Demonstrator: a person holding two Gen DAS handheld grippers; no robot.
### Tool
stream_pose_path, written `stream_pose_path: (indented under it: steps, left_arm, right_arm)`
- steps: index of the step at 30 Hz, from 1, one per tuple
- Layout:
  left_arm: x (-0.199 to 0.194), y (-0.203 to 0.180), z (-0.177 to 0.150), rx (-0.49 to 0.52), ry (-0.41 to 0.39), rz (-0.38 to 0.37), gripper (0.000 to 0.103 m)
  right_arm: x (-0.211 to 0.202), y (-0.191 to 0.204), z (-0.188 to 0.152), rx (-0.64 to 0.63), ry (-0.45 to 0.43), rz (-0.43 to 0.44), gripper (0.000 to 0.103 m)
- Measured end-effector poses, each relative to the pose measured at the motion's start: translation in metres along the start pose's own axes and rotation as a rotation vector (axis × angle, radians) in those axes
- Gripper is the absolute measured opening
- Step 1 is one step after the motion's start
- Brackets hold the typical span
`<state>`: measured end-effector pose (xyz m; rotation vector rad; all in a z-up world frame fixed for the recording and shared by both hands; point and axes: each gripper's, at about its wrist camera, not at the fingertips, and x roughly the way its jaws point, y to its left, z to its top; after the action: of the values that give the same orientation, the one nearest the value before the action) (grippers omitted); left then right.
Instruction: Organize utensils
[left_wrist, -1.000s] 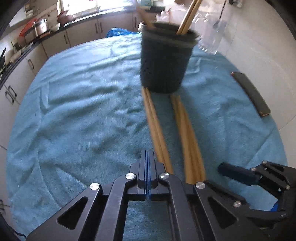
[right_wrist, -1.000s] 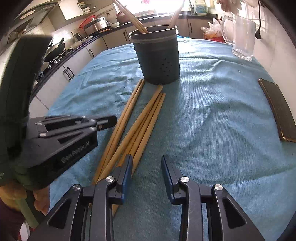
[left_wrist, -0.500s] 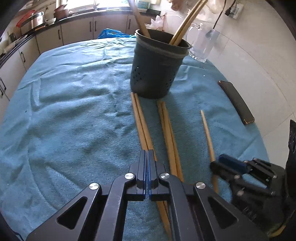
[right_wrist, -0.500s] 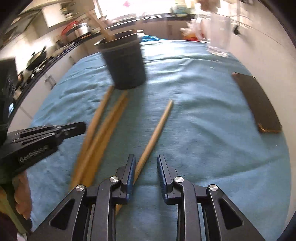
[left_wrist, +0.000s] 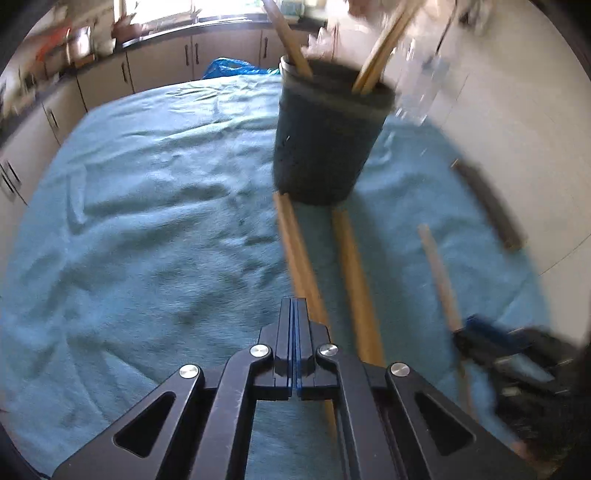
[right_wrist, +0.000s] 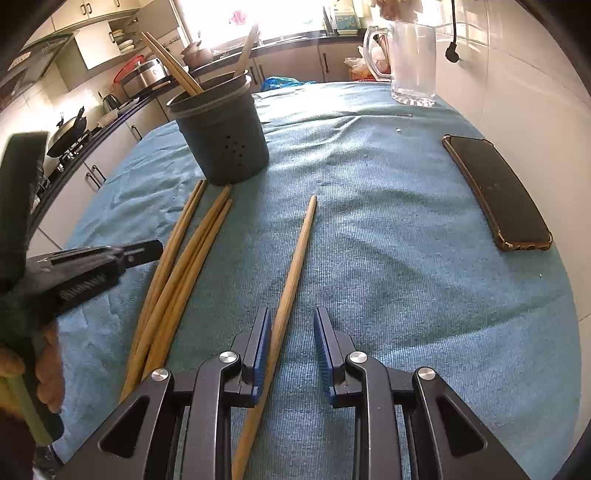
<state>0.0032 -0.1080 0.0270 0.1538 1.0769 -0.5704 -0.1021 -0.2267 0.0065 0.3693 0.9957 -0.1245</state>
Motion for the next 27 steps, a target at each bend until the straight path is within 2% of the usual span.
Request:
stream_pose_path:
  steps: [2,3,6,8,12,14,16,20,25,27]
  left_arm:
    - [-0.008,0.0,0.001,-0.007,-0.032,-0.033,0.0]
    - [-0.007,-0.003,0.001,0.012,-0.023,-0.039,0.0]
    - [0.007,-0.017,-0.003,0.094,0.018,0.015,0.0]
    - [0.011,-0.028,-0.004,0.149,-0.002,0.065,0.0]
    - [0.015,-0.038,-0.001,0.174,0.003,0.112,0.0]
    - [0.015,-0.034,0.002,0.156,0.001,0.112,0.0]
    - [0.015,-0.027,0.003,0.149,0.012,0.144,0.0]
    - [0.008,-0.004,-0.011,0.127,0.061,0.14,0.0]
    - [-0.01,0.03,-0.026,0.087,0.088,0.19,0.0]
    - [-0.014,0.039,-0.022,0.077,0.072,0.163,0.0]
  right_arm:
    - [0.001,-0.002,0.0,0.007,-0.001,0.011,0.025]
    - [0.002,-0.002,0.0,0.008,-0.001,0.015,0.025]
    - [0.002,-0.004,0.0,0.013,-0.006,0.023,0.025]
    - [0.002,-0.005,-0.001,0.018,-0.011,0.027,0.025]
    - [0.001,-0.008,-0.001,0.035,-0.012,0.045,0.025]
    - [0.001,-0.011,-0.001,0.046,-0.01,0.055,0.025]
    - [0.001,-0.012,0.0,0.053,-0.008,0.061,0.024]
    - [-0.001,-0.02,0.0,0.092,0.014,0.064,0.014]
    - [-0.01,-0.04,-0.004,0.148,0.044,0.052,0.017]
    - [-0.012,-0.042,-0.005,0.132,0.047,0.037,0.023]
